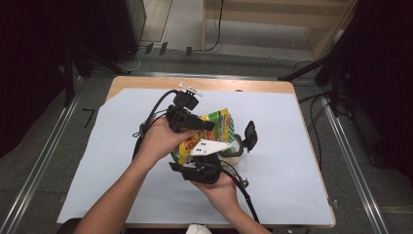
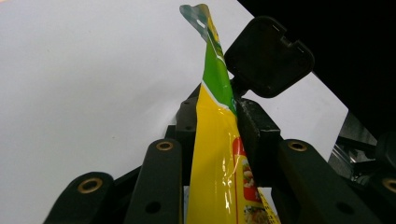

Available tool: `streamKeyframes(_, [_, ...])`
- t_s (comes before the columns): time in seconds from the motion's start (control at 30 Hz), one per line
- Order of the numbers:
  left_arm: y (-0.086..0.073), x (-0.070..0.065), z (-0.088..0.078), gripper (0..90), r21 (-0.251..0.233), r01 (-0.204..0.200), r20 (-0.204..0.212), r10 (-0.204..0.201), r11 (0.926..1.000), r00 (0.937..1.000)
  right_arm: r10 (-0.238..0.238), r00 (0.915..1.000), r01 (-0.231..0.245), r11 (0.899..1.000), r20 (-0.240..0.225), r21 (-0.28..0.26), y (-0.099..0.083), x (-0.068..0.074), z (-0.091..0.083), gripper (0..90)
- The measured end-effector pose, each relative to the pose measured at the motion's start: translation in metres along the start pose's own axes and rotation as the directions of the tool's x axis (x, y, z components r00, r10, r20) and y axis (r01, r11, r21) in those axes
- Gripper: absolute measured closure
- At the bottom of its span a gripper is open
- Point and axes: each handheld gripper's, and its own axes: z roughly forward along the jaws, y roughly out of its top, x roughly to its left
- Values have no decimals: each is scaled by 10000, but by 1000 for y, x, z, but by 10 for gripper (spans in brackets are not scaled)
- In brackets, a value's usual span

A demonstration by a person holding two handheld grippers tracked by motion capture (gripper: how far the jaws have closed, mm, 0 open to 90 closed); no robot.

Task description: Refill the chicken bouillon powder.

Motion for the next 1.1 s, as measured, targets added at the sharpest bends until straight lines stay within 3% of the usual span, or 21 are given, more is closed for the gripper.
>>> streamKeyframes(0.33, [0, 0, 1, 687, 56, -201, 147, 200, 9998, 9997, 0, 10000, 0, 10000, -58, -44, 0, -1, 0, 689])
streamKeyframes(0.43, [1, 1, 2, 648, 222, -267, 294, 260, 9994, 9992, 7, 9999, -8, 10000, -125, -89, 0, -2, -1, 690])
streamKeyframes(0.63, [0, 0, 4, 585, 102, -418, 400, 414, 9991, 9983, 49, 9999, -50, 9999, -121, -126, 0, -3, -2, 691])
streamKeyframes(0.83, [2, -4, -1, 658, -49, -187, 13, 187, 9998, 9998, -42, 9999, 39, 9996, -116, -268, 2, -2, -4, 690])
streamKeyframes(1.1, [3, -5, -2, 702, -163, -57, -106, 56, 9999, 9999, -58, 9998, 53, 9995, -163, -321, 3, -1, -5, 685])
